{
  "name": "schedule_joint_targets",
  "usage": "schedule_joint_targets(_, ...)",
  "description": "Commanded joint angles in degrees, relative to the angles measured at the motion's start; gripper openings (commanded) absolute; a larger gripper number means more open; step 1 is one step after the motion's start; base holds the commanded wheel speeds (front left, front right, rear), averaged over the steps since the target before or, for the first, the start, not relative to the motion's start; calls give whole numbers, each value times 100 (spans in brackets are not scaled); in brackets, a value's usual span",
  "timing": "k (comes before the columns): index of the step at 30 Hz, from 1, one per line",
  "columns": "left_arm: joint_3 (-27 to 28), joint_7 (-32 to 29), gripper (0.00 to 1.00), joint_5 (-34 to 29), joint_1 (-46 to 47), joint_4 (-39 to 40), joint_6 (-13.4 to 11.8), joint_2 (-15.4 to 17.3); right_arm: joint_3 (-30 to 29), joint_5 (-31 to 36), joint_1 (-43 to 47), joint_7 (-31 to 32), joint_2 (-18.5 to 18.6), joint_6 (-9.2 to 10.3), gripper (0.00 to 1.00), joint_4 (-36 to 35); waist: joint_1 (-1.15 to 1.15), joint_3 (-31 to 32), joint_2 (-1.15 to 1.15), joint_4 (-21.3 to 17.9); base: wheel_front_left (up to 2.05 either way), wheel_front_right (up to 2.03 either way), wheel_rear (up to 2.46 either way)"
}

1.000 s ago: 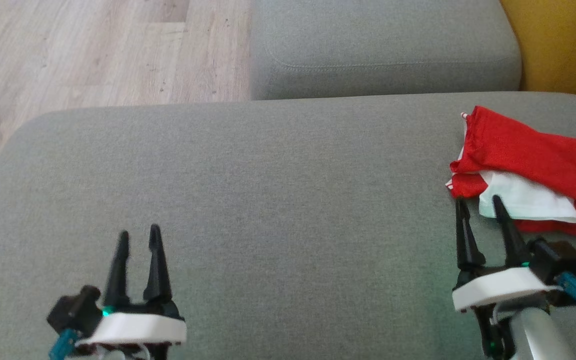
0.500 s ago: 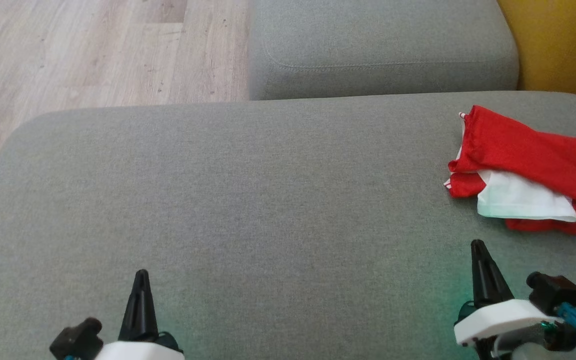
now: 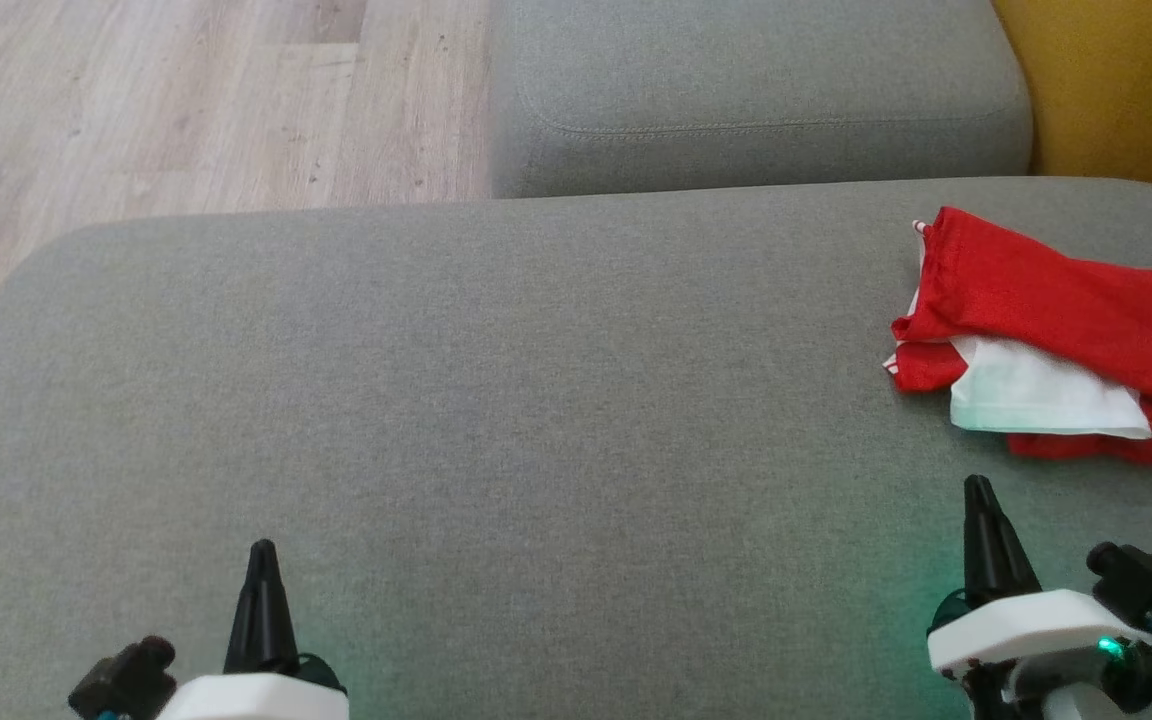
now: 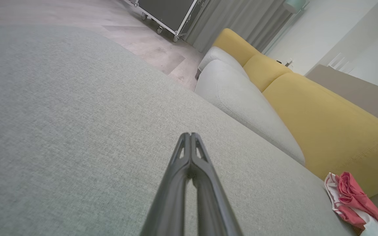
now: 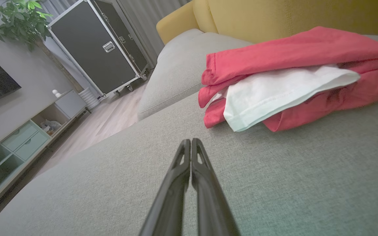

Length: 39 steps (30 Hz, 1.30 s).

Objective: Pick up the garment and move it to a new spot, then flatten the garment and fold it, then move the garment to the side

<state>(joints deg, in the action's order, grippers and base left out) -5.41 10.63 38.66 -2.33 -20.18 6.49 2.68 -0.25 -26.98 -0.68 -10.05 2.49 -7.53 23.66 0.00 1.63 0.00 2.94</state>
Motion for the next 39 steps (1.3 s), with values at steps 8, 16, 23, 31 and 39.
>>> schedule_joint_targets(8, 187, -143, 0, 464, 361, 239, 19, 5, -56, -575, -322, 129, 15, 1, 0, -267, 0, -14, 0, -22, 0, 0, 0)
schedule_joint_targets(16, 285, -296, 0, 939, 409, 275, 27, 7, -112, -1153, -344, 278, 17, 1, 0, -335, 0, -30, 0, -49, 0, 0, 0)
schedule_joint_targets(23, 360, -414, 0, 1307, 446, 303, 33, 8, -155, -1600, -362, 392, 19, 2, 0, -387, 0, -43, 0, -69, 0, 0, 0)
schedule_joint_targets(31, 447, -549, 0, 1729, 488, 335, 40, 9, -205, -2113, -381, 524, 21, 2, 0, -448, 0, -57, 0, -92, 0, 0, 0)
schedule_joint_targets(39, 545, -702, 0, 2204, 536, 371, 48, 11, -260, -2691, -403, 672, 24, 2, 0, -515, 0, -73, 0, -119, 0, 0, 0)
